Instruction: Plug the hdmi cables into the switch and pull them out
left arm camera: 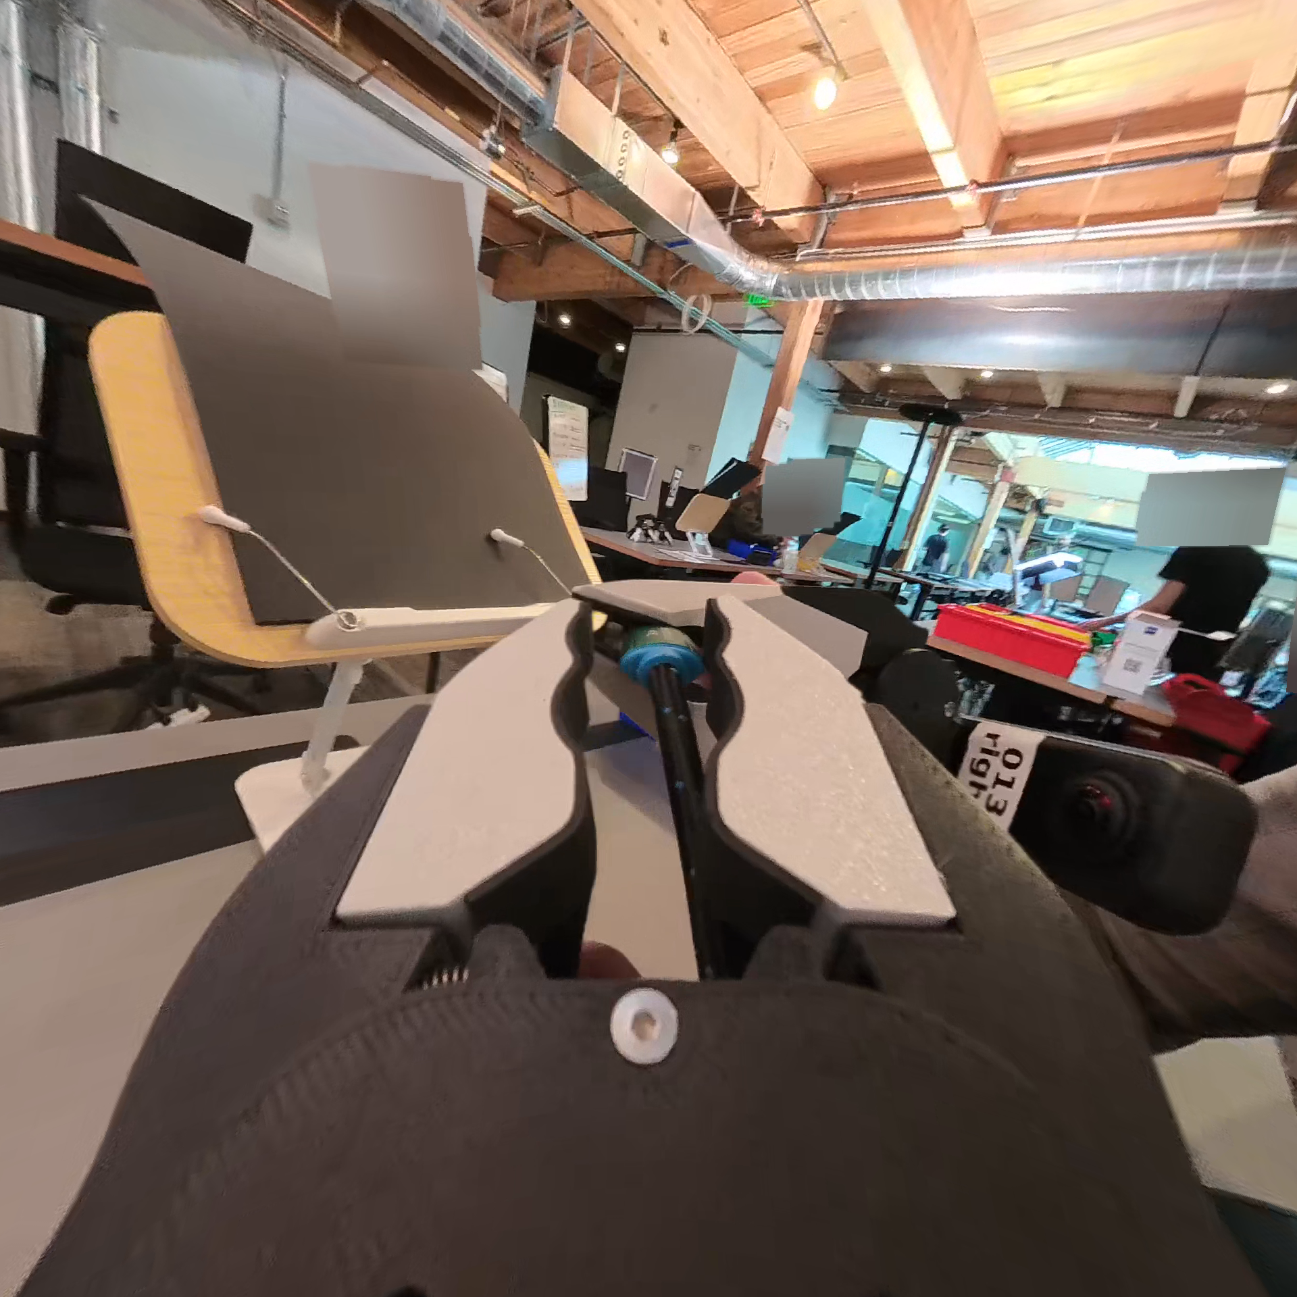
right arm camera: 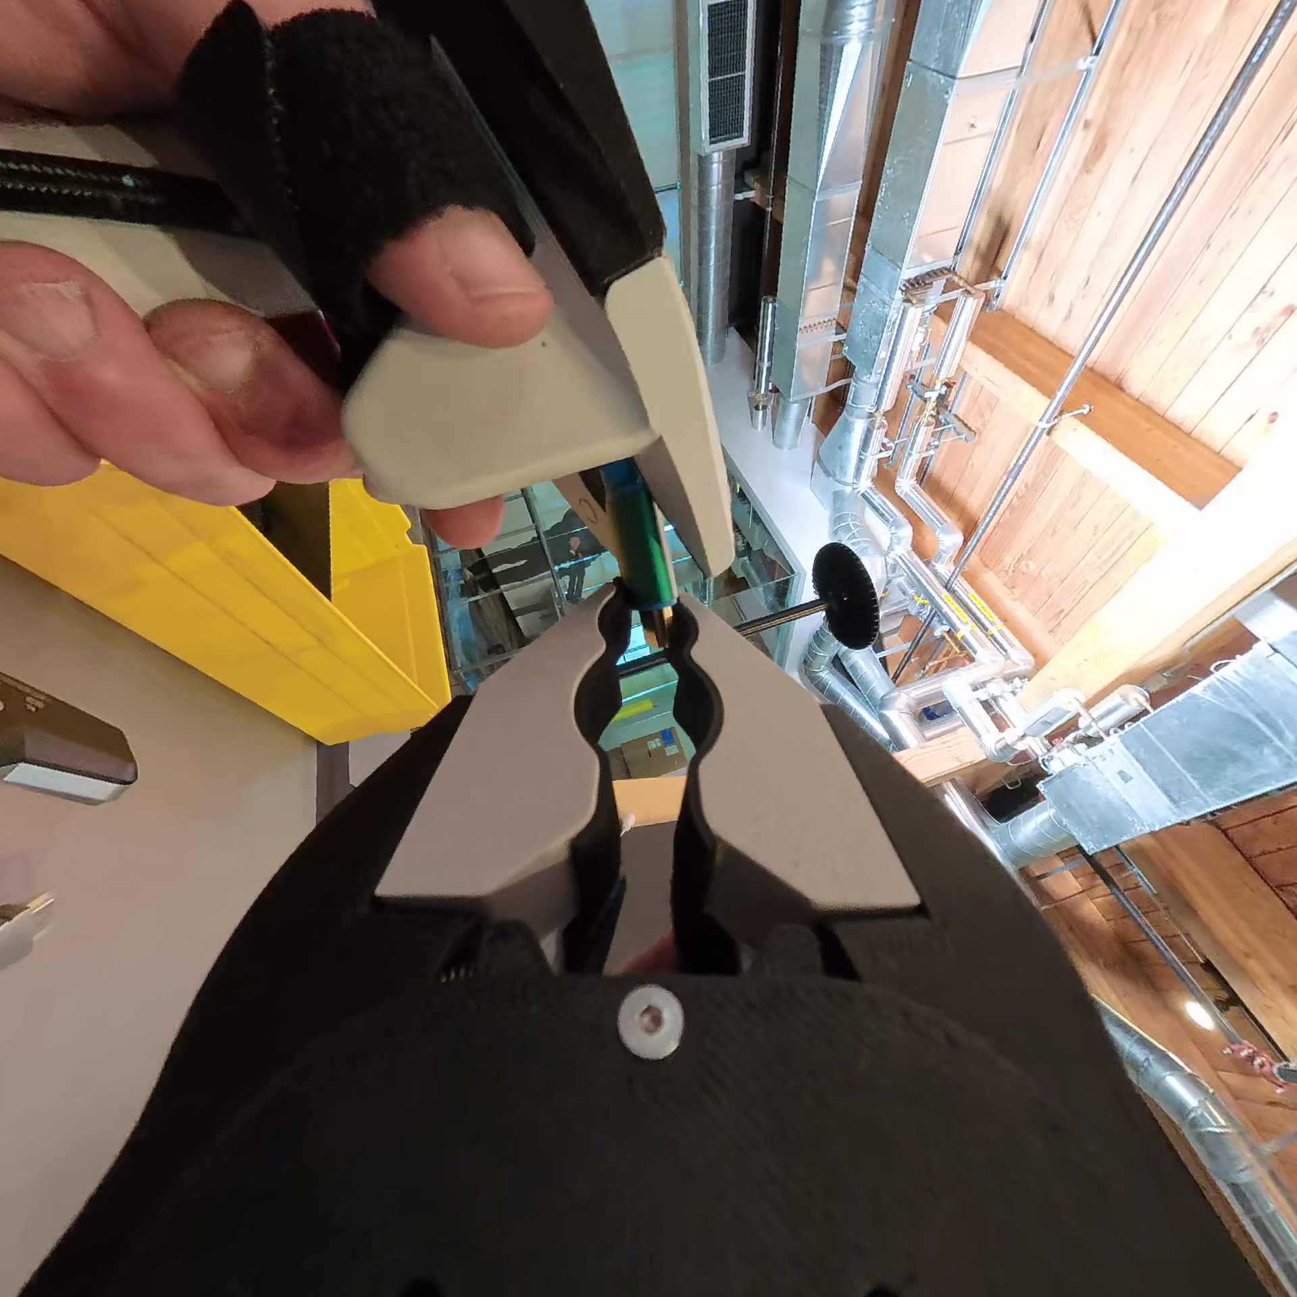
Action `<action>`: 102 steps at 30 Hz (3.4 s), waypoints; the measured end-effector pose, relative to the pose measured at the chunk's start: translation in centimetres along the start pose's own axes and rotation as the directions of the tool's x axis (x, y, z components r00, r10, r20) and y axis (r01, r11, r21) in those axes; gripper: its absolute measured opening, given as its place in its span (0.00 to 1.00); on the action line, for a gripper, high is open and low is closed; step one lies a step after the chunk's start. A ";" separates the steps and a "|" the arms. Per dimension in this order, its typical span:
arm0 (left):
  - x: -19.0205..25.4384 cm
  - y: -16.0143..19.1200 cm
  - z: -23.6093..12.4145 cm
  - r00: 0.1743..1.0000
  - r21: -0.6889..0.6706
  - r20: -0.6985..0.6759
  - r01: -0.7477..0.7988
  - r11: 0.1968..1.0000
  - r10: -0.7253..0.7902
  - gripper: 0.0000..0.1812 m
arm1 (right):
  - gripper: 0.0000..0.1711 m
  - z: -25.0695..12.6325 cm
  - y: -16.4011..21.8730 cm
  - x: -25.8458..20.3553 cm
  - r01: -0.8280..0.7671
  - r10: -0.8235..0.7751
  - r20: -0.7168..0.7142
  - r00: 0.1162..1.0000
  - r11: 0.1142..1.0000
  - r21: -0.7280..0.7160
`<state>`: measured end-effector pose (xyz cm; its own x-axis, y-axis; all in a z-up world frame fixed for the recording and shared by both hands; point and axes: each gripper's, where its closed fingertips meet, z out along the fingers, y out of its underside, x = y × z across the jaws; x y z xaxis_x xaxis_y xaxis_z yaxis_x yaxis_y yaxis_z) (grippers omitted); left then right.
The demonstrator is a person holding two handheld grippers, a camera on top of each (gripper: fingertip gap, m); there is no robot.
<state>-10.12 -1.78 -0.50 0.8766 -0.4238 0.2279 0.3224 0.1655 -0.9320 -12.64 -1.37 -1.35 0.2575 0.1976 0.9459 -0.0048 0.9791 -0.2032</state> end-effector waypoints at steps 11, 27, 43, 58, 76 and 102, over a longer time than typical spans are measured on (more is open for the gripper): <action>-0.2 0.7 -0.4 1.000 -0.086 0.019 -0.016 0.996 0.017 0.12 | 0.04 0.3 0.4 -0.1 -0.014 0.014 -0.003 1.000 0.999 -0.041; -0.1 -1.0 3.0 0.987 -0.046 -0.117 -0.115 0.992 0.109 0.12 | 0.10 0.2 2.4 3.3 0.033 -0.046 -0.094 0.995 0.991 -0.129; -0.6 -0.3 6.2 0.846 -0.215 -0.087 -0.532 0.819 0.527 0.12 | 0.05 -0.5 4.2 5.1 0.170 -0.182 -0.080 0.980 0.975 -0.144; 0.3 -1.6 8.6 0.936 -0.128 0.042 -0.343 0.931 0.350 0.12 | 0.06 -1.2 5.6 7.7 0.112 -0.154 -0.187 0.970 0.970 -0.214; -2.0 -7.1 8.5 0.974 0.018 -0.139 -0.177 0.984 0.178 0.12 | 0.21 -3.7 7.9 12.8 -0.687 0.688 -0.051 0.724 0.726 0.031; -9.5 -8.5 3.0 0.867 -0.153 0.108 -0.469 0.870 0.487 0.12 | 0.31 -3.9 3.2 -20.4 -0.266 0.699 0.663 0.267 0.715 -0.646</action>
<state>-20.11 3.53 6.15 0.9553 -0.1911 -0.2256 -0.1856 0.2062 -0.9607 -14.14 -2.45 -22.23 -0.5756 0.7688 0.2788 0.5525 0.6169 -0.5604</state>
